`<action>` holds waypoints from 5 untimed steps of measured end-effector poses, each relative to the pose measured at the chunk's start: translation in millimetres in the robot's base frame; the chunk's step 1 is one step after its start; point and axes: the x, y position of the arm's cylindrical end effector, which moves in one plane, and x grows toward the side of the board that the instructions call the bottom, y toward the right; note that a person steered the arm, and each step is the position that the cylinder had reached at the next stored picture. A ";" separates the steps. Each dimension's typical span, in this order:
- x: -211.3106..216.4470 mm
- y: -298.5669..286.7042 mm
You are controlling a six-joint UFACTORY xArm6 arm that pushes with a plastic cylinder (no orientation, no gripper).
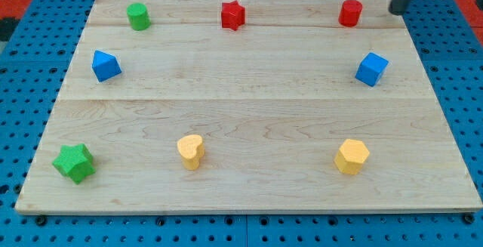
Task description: Slide blue cube towards top center
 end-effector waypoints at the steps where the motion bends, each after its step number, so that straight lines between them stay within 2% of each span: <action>1: 21.9 -42.0; 3: 26.0 -74.9; 4: 33.1 -67.9; 5: 31.6 -35.9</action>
